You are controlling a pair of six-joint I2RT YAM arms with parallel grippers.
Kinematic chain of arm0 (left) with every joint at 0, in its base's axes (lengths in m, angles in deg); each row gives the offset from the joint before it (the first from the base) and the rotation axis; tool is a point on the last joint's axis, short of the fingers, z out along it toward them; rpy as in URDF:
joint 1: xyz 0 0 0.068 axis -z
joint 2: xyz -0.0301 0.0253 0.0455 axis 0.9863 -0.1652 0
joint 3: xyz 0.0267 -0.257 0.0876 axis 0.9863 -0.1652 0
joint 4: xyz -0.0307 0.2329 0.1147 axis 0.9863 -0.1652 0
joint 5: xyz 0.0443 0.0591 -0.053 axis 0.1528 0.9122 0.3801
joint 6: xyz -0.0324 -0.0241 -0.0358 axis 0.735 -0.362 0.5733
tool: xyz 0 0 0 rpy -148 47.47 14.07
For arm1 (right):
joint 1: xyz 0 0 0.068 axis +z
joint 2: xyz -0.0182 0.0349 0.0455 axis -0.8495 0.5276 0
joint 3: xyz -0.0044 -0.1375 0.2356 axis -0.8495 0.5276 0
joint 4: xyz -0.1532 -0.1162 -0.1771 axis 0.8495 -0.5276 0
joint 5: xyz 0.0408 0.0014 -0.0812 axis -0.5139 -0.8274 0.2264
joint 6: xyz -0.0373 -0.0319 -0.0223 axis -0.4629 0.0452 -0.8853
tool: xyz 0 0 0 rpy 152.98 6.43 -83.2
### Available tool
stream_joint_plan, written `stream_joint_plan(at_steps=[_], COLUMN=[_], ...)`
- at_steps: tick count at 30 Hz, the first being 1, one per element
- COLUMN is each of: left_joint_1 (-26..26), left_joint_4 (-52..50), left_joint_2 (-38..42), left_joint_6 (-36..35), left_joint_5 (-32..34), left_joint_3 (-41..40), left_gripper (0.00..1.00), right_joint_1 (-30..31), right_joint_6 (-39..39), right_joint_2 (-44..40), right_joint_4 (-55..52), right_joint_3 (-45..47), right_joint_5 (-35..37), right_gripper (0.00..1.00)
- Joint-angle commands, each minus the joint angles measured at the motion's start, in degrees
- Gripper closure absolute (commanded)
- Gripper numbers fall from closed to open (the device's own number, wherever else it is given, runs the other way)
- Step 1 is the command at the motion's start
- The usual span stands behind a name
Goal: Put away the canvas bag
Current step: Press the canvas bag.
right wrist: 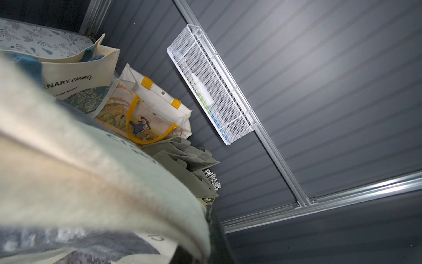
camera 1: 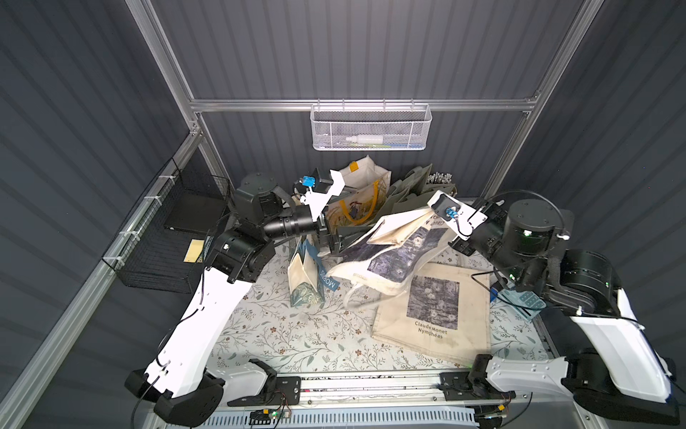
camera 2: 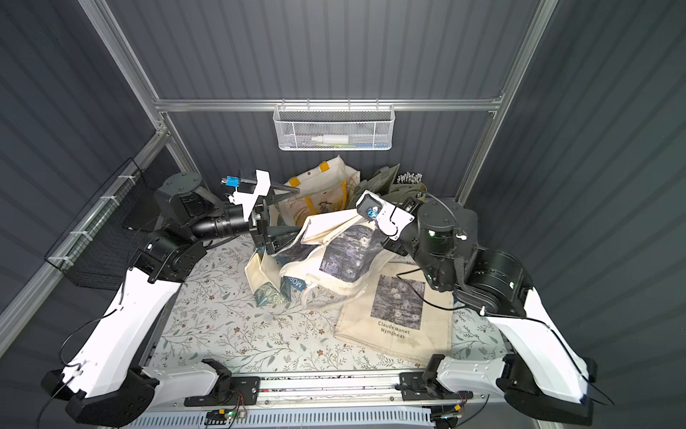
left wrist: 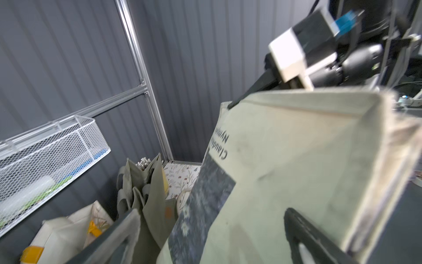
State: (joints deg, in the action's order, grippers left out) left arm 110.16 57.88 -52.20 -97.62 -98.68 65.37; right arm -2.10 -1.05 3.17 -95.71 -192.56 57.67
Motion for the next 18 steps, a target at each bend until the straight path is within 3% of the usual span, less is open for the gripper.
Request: stream_joint_plan(at_steps=[1, 11, 14, 18], left_joint_1=[0.24, 1.47, 5.19, 13.61], left_joint_4=[2.74, 0.86, -2.89, -11.72], left_joint_2=[3.11, -0.09, -2.65, -7.37], left_joint_6=[1.34, 2.48, -1.56, -10.34], left_joint_5=[-4.3, -7.06, -4.76, 2.12], left_joint_3=[-0.26, 1.49, 3.58, 9.19], left_gripper=[0.02, 0.06, 0.11, 0.12], right_joint_1=[-1.45, -6.39, -6.44, -6.48], right_joint_6=[3.78, 8.22, 8.62, 9.24], right_joint_2=[-1.88, -0.35, 0.59, 1.41], right_joint_4=[2.63, -0.03, -0.77, -1.41], right_joint_3=[-0.99, -1.58, -2.23, -1.87], right_joint_5=[-0.83, -8.12, -8.56, -9.01], right_gripper=[1.0, 1.0, 1.0, 1.0])
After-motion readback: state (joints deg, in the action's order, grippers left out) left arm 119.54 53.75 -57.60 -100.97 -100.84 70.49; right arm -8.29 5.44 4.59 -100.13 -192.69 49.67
